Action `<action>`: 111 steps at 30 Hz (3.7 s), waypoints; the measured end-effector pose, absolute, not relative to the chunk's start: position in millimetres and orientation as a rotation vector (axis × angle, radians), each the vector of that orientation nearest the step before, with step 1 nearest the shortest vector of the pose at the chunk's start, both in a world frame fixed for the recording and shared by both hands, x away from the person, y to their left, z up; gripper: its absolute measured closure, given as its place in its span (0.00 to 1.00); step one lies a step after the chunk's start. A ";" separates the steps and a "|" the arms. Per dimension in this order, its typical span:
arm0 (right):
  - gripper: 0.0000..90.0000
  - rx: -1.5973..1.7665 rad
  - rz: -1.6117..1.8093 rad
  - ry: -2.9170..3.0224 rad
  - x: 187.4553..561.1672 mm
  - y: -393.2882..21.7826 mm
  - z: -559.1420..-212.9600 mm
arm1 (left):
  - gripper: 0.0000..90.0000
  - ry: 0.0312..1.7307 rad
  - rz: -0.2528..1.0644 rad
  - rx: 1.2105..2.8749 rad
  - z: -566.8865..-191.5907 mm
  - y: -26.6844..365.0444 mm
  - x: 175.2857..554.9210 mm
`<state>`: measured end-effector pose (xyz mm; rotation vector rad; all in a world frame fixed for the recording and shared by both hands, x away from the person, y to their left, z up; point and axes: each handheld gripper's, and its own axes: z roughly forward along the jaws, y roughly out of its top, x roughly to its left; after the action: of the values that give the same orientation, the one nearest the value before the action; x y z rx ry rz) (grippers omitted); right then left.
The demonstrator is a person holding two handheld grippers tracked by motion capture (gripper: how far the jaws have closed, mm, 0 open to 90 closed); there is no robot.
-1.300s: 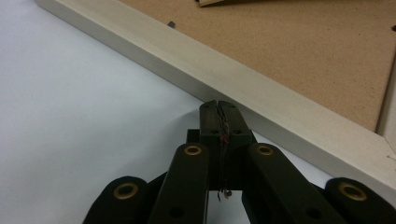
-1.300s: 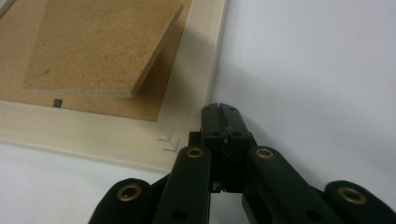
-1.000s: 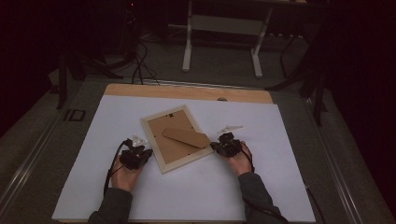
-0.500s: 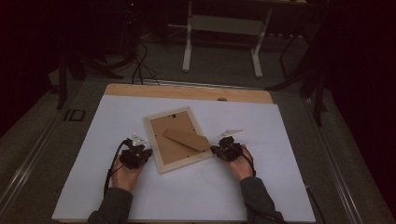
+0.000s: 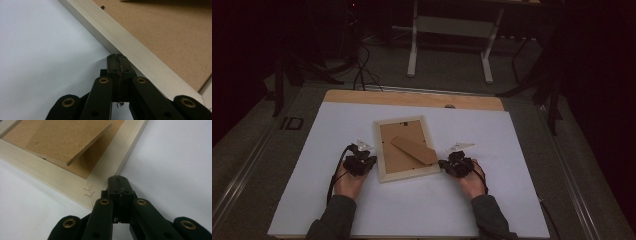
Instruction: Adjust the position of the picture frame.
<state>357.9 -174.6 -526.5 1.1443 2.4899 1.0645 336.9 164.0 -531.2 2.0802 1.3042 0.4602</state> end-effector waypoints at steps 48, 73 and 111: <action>1.00 1.022 1.130 2.596 324.8 -168.1 -522.3 | 1.00 1.285 0.309 2.054 -530.5 159.7 406.7; 1.00 0.922 1.169 2.678 309.1 -159.1 -523.4 | 1.00 1.254 0.306 2.097 -528.4 155.8 413.3; 1.00 1.048 1.180 2.406 393.0 -189.3 -485.8 | 1.00 1.197 0.397 1.968 -517.6 175.9 313.0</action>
<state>393.0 -189.3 -485.8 1.0482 2.4057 1.1797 313.0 175.9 -517.6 1.9678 1.1970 0.3965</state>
